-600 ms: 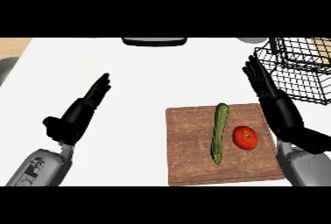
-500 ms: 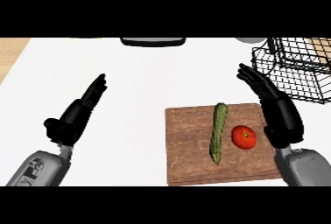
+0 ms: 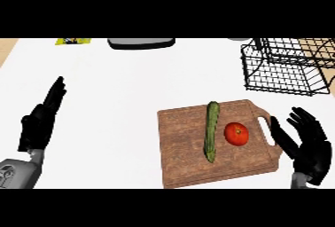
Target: Pick the squash from the cutting board and place it in the tiered basket
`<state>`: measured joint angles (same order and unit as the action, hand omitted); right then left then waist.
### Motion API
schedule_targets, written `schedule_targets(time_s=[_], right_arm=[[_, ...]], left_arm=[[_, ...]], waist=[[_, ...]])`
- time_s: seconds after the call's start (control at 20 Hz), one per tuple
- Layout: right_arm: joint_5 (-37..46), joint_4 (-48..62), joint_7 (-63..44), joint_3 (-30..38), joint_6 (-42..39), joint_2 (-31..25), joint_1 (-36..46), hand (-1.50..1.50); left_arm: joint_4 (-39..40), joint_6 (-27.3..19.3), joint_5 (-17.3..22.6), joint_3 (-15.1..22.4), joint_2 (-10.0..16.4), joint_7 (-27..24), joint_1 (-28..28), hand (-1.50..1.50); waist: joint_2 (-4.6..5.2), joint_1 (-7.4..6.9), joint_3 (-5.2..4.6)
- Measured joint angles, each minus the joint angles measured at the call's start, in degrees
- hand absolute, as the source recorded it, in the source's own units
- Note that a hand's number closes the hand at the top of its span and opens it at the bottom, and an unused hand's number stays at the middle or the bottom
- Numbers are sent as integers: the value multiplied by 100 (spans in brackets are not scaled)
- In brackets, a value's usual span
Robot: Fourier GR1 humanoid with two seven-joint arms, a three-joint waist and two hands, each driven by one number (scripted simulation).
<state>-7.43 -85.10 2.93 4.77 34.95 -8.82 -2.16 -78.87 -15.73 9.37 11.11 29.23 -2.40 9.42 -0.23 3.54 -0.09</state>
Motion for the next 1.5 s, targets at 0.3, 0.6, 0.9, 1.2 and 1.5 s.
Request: schedule_targets(time_s=[0.3,0.6,0.9,1.2,1.5], right_arm=[[1169,-925,-998,-689,1472,399,-1163,-150],[2097,-1572,-2675,-1497,896,-477,-1800,-150],[2767,-2385,-4828,-1842,-95,-1314,-1531,-150],[3199,-2814,-6709,-1801,-1074,-1604,-463,-150],[3194,-2477,-7350,-1799,-1617,-1278,372,-150]], left_arm=[[-70,-190,-163,-8,43,166,-104,0],[-179,-219,-249,64,1,260,-8,0],[-210,-182,-301,101,-4,349,118,0],[-114,-175,-368,136,-110,372,204,0],[-118,-179,-409,98,-141,423,226,0]], waist=[[-17,-157,-27],[39,-344,-52],[69,-493,-58],[63,-526,-39],[49,-524,-24]])
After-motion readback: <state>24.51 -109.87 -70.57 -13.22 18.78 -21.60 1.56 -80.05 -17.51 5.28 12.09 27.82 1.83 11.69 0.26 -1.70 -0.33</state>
